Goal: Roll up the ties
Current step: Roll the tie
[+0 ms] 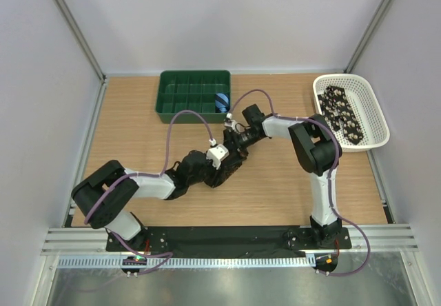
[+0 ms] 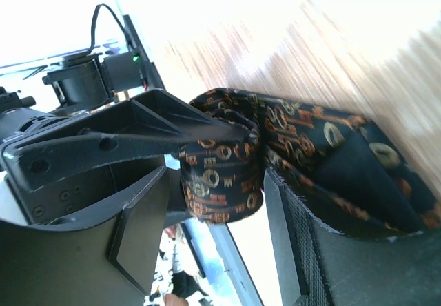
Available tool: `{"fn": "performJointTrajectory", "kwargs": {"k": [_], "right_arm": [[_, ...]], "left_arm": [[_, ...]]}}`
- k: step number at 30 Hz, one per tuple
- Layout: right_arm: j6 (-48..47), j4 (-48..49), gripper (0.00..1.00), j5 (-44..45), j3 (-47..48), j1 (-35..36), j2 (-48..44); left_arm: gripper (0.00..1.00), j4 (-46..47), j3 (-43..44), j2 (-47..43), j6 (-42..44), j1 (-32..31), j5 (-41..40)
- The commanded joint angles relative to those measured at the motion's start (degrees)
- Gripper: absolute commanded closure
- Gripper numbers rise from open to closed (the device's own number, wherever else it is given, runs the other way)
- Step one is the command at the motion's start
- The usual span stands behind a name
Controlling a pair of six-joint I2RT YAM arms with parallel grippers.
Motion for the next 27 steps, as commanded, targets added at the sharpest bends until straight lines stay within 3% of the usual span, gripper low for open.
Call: {"fn": "performJointTrajectory", "kwargs": {"k": [1,15,23,27], "right_arm": [[-2.7,-3.8,0.37,2.8,1.7,-1.2,-4.5],[5.2,9.5,0.43,18.4,-13.3,-9.9,-20.8],[4.8,15.5,0.45,36.8,-29.1,-12.5,-40.9],[4.5,18.5,0.45,39.5,-35.6,-11.5,-51.0]], "left_arm": [[0.61,-4.7,2.2,-0.9,1.1,-0.5,0.9],[0.59,-22.8,11.4,1.0,-0.6,-1.4,-4.6],[0.59,-33.8,19.5,7.8,-3.5,-1.4,-5.4],[0.59,-39.7,24.0,12.0,-4.4,-1.5,-3.5]]}}
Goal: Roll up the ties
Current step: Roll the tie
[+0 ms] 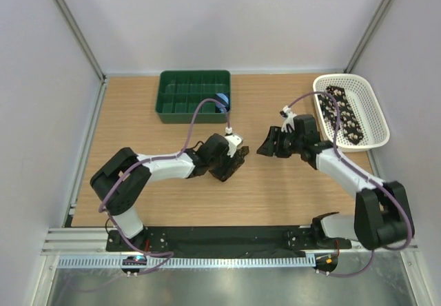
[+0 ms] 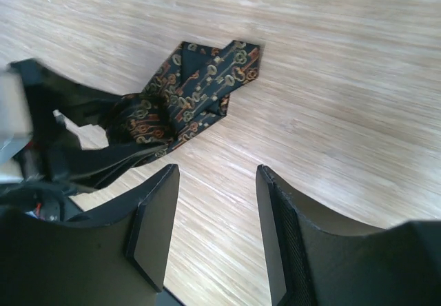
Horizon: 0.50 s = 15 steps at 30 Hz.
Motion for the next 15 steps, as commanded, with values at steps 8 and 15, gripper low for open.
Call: {"fn": "performJointTrajectory", "kwargs": {"k": [8,15], "right_arm": [[-8.0,3.3,0.46,22.6,-7.2,18.9,-19.1],[-10.1,6.8,0.48,31.9,-11.6,27.7,-29.2]], "left_arm": [[0.59,-24.8,12.3,9.6,-2.7,-0.2,1.4],[0.59,-30.7,17.4,11.9,-3.6,-0.2,1.8]]}}
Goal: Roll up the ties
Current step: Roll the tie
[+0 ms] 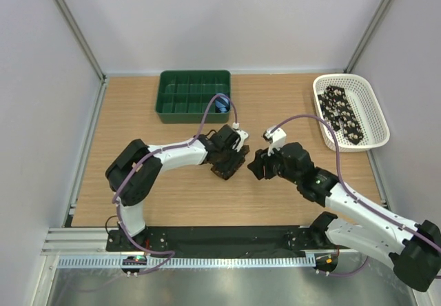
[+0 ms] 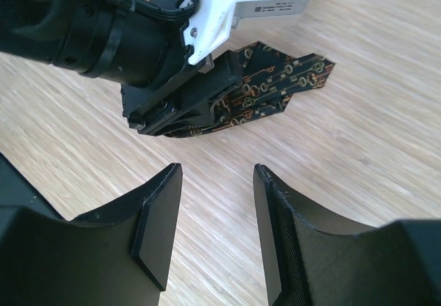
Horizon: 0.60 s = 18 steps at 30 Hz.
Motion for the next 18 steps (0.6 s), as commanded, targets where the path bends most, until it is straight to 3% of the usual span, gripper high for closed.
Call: {"fn": "performJointTrajectory", "kwargs": {"k": [1,6,10,14,18], "right_arm": [[-3.2,4.3,0.48,8.2,-1.2,4.2,-4.8],[-7.2,4.1,0.48,12.3,-0.4,12.7,-4.4],[-11.7,4.2,0.5,20.8,2.2,22.4,1.1],[-17.6,2.9,0.49,30.9,6.1,35.5,12.7],[-21.3,-1.4,0.48,37.1,13.1,41.4,24.4]], "left_arm": [[0.59,-11.5,0.6,3.3,-0.8,-0.1,1.0],[0.59,-15.8,3.5,5.1,-0.3,0.0,1.9],[0.6,-17.3,5.0,6.1,-0.1,0.1,3.7],[0.61,-18.4,6.0,6.4,0.1,0.0,3.8],[0.62,-19.8,7.1,6.9,0.3,0.3,4.5]]}}
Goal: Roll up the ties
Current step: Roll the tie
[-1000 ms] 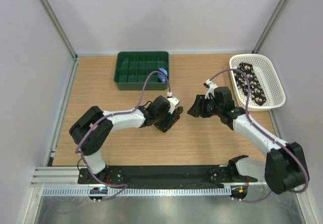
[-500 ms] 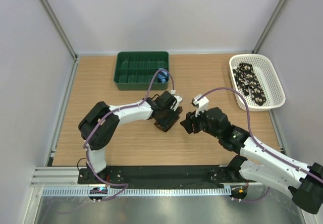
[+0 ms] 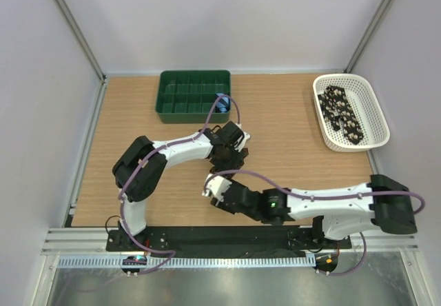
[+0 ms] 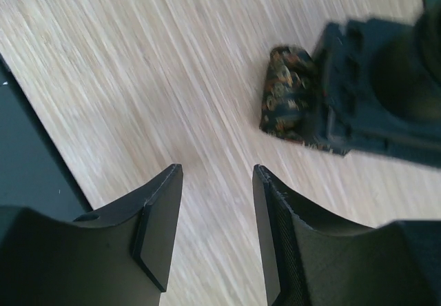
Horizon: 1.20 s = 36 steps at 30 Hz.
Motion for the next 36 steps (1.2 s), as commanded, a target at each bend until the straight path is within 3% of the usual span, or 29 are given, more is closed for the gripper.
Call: {"fn": "performJointTrajectory", "kwargs": {"k": [1,7,14,21,36], "right_arm": [[-6.3,-3.1,0.48,11.0,8.8,4.0,8.6],[-11.3,-10.2,0.43,19.1,20.4,5.6,25.0],[-14.3,-14.6,0.37,25.4,28.2,5.7,37.6],[-15.5,-16.9,0.2,32.5,34.4,5.8,46.4],[-8.1,-27.6,0.23,37.9,43.5,5.7,57.1]], "left_arm": [[0.62,-8.3,0.1,3.4,0.7,0.1,2.4],[0.64,-11.5,2.4,5.2,1.4,0.1,3.8],[0.65,-13.4,3.8,5.4,1.6,0.3,5.2],[0.66,-14.5,5.0,5.8,1.8,0.4,5.8],[0.66,-15.6,6.0,6.0,1.6,1.2,7.0]]}}
